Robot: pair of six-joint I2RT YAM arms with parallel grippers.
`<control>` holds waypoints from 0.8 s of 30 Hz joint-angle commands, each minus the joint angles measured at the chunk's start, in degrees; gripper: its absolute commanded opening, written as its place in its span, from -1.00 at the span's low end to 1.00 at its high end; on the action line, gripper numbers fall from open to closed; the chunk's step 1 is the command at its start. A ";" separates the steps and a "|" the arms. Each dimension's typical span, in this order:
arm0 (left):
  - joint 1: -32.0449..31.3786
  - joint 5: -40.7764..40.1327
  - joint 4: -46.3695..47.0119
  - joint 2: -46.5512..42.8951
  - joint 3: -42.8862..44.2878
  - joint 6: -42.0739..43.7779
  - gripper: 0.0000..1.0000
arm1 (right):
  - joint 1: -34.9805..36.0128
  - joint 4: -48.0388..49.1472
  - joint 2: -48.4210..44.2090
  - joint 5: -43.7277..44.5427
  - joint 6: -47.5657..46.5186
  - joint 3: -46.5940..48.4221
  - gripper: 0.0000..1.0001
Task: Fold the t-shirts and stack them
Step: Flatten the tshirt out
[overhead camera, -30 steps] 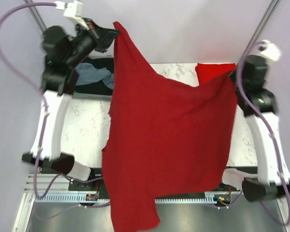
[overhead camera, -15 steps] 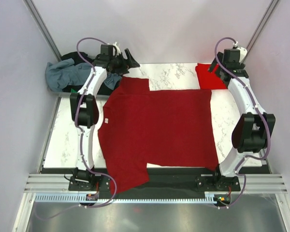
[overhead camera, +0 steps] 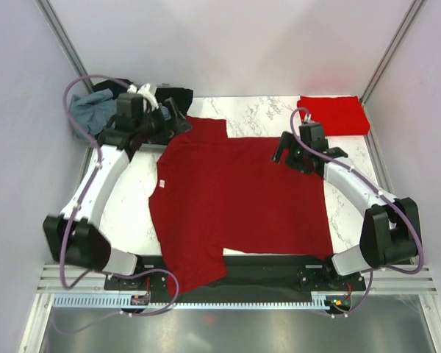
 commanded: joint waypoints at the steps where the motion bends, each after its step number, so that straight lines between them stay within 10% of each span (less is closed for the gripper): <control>1: -0.63 -12.71 -7.19 -8.88 -10.11 1.77 0.93 | 3.30 -4.43 -5.72 5.99 3.60 -2.57 0.96; 6: -11.78 -32.15 -21.34 -21.20 -20.13 -3.49 0.93 | 6.82 -8.05 -8.73 10.00 8.62 -6.18 0.96; 12: -16.02 -24.62 -21.72 -27.81 -32.72 -11.07 0.88 | 9.73 -8.75 -4.07 5.25 8.09 -3.99 0.96; 24: -16.98 -16.25 -8.18 -8.58 -37.74 -10.99 0.76 | 7.10 -14.91 2.51 12.72 9.07 -7.94 0.96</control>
